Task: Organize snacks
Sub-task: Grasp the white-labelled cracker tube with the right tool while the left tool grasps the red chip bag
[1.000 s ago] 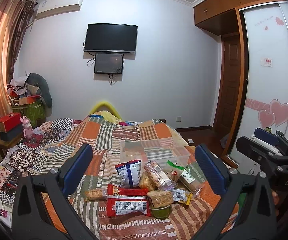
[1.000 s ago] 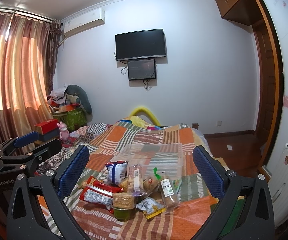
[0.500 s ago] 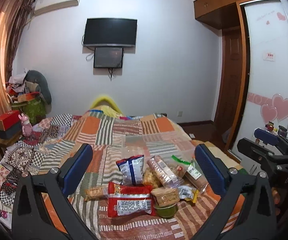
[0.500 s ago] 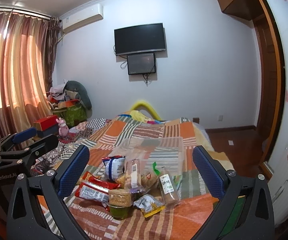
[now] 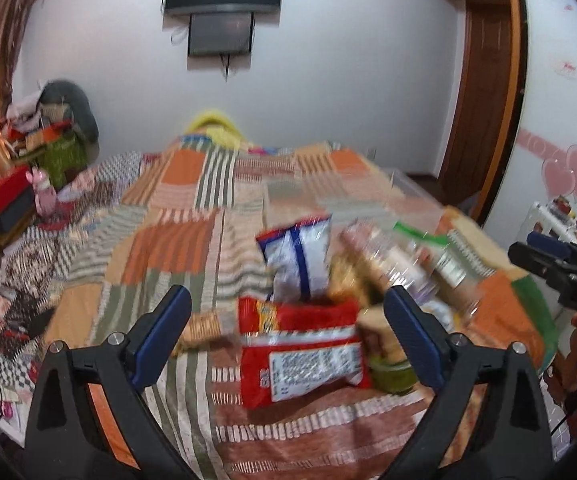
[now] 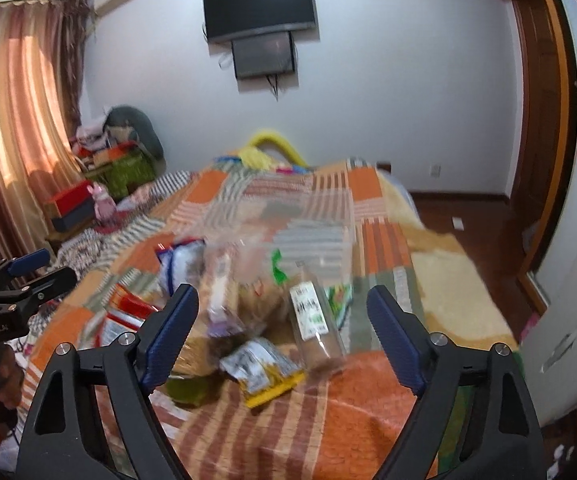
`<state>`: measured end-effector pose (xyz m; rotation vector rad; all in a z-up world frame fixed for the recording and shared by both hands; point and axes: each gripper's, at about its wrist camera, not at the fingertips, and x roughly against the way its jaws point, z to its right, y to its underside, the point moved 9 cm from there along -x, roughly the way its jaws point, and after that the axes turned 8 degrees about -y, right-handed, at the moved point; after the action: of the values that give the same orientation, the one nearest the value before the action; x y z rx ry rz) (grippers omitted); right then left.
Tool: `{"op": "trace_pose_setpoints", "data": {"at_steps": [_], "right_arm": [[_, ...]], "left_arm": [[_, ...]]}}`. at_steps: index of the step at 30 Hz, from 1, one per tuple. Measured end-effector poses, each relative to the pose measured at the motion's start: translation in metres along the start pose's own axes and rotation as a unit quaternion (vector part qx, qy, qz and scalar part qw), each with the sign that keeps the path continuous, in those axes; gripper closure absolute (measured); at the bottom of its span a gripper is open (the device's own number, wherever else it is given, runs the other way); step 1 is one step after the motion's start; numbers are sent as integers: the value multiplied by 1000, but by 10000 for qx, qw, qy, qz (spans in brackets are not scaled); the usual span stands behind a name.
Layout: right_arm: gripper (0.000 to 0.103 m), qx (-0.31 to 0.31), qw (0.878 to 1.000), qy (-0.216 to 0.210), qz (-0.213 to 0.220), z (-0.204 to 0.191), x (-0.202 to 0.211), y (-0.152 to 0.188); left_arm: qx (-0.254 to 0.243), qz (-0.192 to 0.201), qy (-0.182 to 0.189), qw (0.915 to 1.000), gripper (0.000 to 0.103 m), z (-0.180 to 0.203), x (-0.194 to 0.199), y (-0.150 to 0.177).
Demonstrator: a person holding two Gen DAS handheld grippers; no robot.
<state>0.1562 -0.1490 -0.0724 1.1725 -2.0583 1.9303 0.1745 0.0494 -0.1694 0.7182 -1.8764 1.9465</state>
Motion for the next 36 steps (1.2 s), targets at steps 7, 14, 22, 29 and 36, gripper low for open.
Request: {"op": "trace_pose_setpoints", "data": {"at_steps": [7,14,22,29,36], "right_arm": [[26,-220,9981,9,-570,24,-30,20],[35,-266,9950,38,-961,40,-56,33],[36,-245,9921,-80,-1232,36,-74,43],[56,-277,9893,-112,-1430,35,-86,50],[68,-382,9906,-161,-1303,42,-71,49]], "left_arm": [[64,-681,158,9975,5,-2,-49,33],[195,-1313,426,9902,2,9,-79,55],[-119,-1382,331,9898,0,24,-93,63],[-462,-1228,24,9914,0,29,-101,63],[-520,-984,-56,9938,27,30,-86,57]]}}
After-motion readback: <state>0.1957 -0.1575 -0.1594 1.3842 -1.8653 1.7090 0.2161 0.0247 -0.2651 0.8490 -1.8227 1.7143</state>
